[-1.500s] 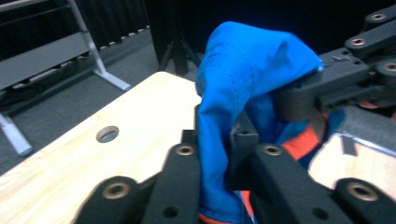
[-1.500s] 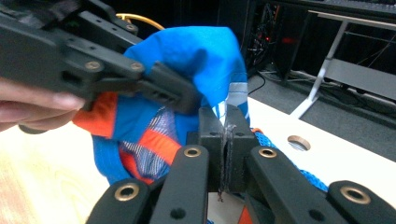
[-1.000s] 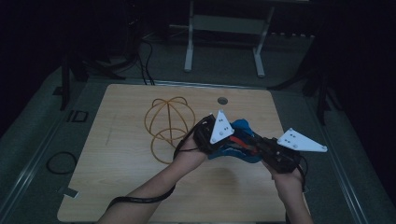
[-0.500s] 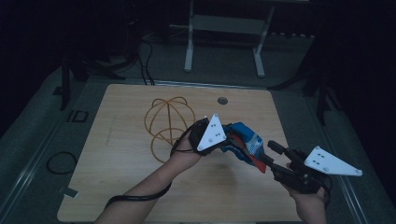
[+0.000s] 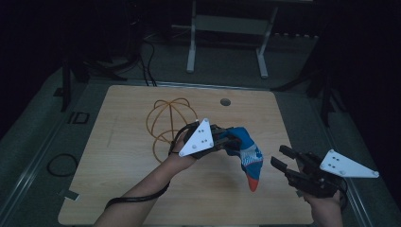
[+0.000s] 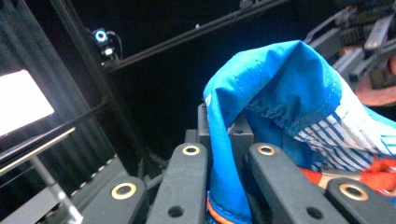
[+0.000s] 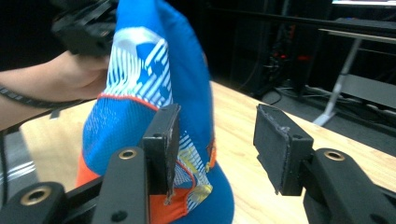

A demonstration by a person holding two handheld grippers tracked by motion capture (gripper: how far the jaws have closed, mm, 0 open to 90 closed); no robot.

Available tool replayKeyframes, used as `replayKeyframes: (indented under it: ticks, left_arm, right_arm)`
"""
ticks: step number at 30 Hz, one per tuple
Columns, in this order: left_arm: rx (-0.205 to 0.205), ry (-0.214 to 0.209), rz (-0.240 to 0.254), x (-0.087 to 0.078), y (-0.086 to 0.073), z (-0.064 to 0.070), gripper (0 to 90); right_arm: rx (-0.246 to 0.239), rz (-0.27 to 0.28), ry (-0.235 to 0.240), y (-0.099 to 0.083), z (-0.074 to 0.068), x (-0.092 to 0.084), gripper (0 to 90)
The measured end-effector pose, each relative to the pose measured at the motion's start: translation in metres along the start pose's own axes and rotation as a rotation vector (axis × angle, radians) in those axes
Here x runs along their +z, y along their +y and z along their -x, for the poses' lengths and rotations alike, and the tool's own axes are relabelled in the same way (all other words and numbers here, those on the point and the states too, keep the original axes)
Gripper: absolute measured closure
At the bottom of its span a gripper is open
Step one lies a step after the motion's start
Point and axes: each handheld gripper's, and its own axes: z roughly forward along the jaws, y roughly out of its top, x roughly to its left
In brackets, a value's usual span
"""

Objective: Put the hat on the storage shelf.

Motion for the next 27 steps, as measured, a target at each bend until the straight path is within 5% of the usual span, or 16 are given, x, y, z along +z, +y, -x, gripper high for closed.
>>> replayKeyframes:
  ticks: [2, 3, 12, 23, 27]
  left_arm:
    - [0.000, 0.000, 0.000, 0.000, 0.000, 0.000, 89.0]
    - [-0.040, -0.080, 0.083, -0.004, -0.002, -0.005, 88.9]
    - [-0.114, -0.268, 0.230, -0.011, -0.004, -0.013, 88.8]
    - [-0.088, -0.282, 0.217, -0.003, -0.006, -0.009, 88.8]
    - [-0.094, -0.283, 0.210, -0.001, -0.008, -0.007, 88.8]
  right_arm:
    - [-0.010, -0.007, 0.010, 0.000, -0.002, 0.001, 51.0]
    - [-0.024, -0.014, 0.033, 0.001, -0.007, 0.003, 51.5]
    - [-0.032, -0.005, 0.134, 0.004, -0.023, 0.008, 53.7]
    - [-0.050, -0.016, 0.171, 0.009, -0.037, 0.031, 56.4]
    - [-0.045, -0.029, 0.150, 0.009, -0.036, 0.039, 69.6]
